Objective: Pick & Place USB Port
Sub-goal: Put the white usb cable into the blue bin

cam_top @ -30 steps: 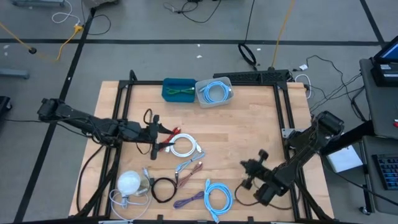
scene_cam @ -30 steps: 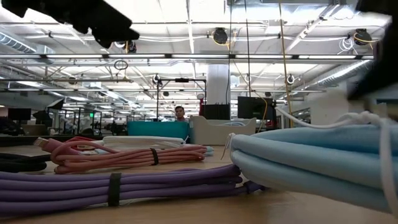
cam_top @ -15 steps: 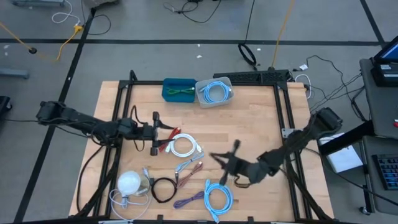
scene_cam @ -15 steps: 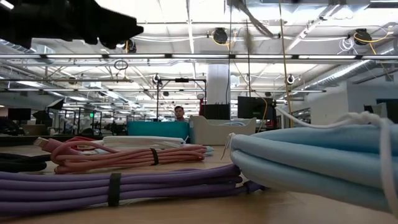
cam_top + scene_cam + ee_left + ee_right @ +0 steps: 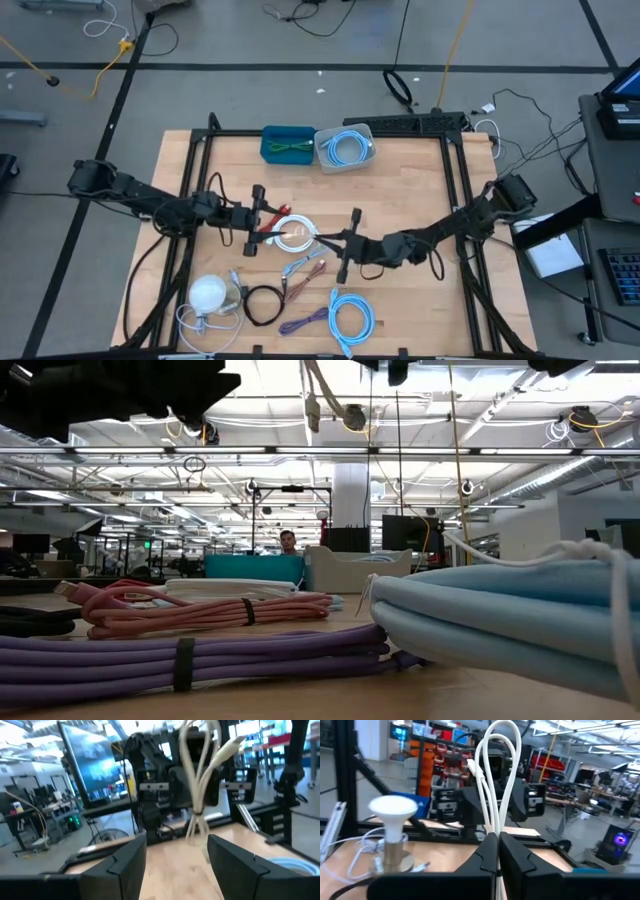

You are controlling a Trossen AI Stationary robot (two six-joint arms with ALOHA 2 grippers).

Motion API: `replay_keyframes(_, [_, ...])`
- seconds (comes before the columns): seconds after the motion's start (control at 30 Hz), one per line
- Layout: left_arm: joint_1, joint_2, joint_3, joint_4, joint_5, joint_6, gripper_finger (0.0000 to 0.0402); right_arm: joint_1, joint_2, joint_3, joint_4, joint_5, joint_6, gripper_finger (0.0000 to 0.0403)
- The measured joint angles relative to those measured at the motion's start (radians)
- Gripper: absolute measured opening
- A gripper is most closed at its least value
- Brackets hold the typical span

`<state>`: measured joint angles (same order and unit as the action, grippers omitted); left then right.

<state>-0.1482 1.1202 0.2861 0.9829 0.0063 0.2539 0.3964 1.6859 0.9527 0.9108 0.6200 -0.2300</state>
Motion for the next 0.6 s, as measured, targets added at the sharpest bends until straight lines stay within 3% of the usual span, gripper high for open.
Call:
replay_keyframes(0.3, [0.004, 0.078, 0.103, -0.031, 0.020, -0.009, 0.0216, -0.050, 0.000, 0.000, 0.043, -0.095, -0.013, 0.0000])
replay_keyframes(0.6, [0.014, 0.184, 0.218, -0.045, 0.052, 0.006, 0.0216, -0.069, 0.000, 0.001, 0.050, -0.100, -0.019, 0.0000])
